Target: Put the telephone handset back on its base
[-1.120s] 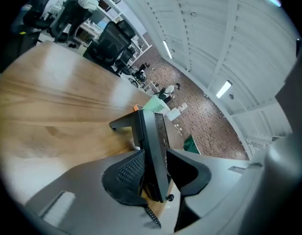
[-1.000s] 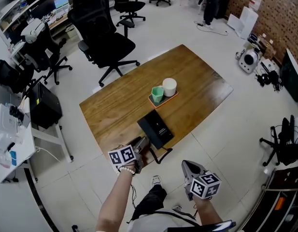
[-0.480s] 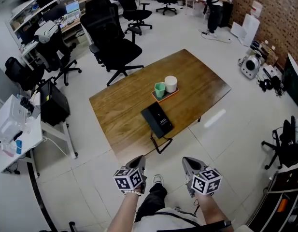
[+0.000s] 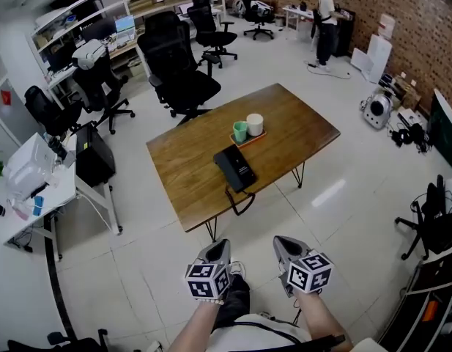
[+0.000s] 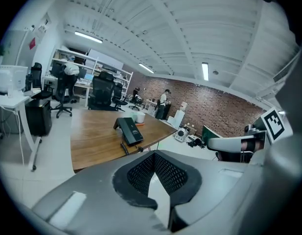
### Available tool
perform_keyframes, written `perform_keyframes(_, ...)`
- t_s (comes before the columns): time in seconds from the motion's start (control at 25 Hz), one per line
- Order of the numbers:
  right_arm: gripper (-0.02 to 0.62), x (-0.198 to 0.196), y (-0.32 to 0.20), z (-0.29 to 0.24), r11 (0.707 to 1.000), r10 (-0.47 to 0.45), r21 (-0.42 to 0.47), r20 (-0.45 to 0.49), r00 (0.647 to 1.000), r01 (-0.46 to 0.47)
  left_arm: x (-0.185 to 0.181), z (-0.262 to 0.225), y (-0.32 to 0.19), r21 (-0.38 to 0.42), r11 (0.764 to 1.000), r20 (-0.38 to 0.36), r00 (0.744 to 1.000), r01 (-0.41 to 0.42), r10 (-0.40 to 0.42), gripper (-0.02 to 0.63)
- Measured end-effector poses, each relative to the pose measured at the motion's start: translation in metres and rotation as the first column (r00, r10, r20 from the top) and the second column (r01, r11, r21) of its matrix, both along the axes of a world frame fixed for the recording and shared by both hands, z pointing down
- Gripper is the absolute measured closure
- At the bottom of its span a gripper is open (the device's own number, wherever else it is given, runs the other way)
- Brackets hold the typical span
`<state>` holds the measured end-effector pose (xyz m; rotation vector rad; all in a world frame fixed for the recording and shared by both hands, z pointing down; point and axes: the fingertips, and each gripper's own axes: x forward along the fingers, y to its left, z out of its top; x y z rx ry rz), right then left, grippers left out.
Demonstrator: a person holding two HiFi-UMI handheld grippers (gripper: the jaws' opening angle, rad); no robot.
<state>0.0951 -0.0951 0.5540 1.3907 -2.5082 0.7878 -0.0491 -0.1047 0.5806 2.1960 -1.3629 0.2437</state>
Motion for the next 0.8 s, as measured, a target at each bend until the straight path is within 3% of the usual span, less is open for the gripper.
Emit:
perform_keyframes(0.4, 0.594, 0.011, 0.067, -0.016, 0.999, -0.006, 0.049, -0.009, 1.0, 0.007, 0.024, -0.028, 0.066, 0.065, 0.998, 0.033, 0.999, -0.009, 0.006, 0.6)
perform_keyframes(0.8, 0.594, 0.009, 0.095, -0.023, 0.997, -0.025, 0.071, -0.034, 0.999, 0.027, 0.026, -0.042, 0.085, 0.093, 0.996, 0.015, 1.0, 0.005, -0.006, 0.6)
